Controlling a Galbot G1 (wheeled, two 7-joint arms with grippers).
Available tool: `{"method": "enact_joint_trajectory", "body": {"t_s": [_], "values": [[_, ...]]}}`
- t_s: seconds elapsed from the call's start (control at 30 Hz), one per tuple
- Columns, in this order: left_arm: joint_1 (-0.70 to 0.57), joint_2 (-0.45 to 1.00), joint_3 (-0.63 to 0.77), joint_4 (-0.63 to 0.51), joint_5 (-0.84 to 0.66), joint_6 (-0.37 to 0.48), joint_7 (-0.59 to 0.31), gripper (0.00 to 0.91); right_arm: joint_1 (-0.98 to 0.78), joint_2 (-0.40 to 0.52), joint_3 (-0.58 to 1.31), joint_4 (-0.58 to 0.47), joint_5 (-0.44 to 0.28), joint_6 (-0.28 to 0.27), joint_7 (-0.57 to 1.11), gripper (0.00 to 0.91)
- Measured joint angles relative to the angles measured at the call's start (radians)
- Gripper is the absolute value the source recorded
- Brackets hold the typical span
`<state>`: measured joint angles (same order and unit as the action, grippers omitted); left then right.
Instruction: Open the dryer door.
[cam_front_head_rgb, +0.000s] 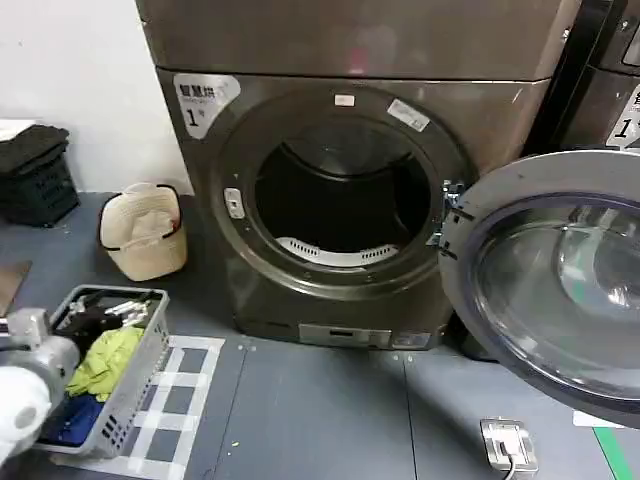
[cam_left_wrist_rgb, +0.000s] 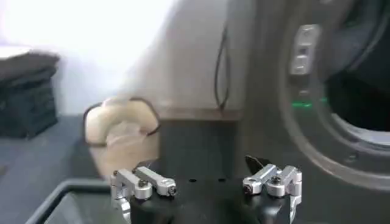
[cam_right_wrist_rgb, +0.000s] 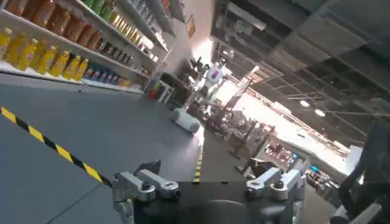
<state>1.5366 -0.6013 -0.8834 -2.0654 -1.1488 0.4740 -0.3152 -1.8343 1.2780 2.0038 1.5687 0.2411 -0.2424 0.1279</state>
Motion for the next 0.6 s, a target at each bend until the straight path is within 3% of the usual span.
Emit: {"method": "enact_joint_trajectory", "body": {"t_s": [0.6], "values": [[-0.096, 0.023, -0.053, 0.256, -0.278, 0.242, -0.164, 0.907, 0.0, 0.02, -0.007, 0.001, -0.001, 0.001, -0.003, 0.907]]}}
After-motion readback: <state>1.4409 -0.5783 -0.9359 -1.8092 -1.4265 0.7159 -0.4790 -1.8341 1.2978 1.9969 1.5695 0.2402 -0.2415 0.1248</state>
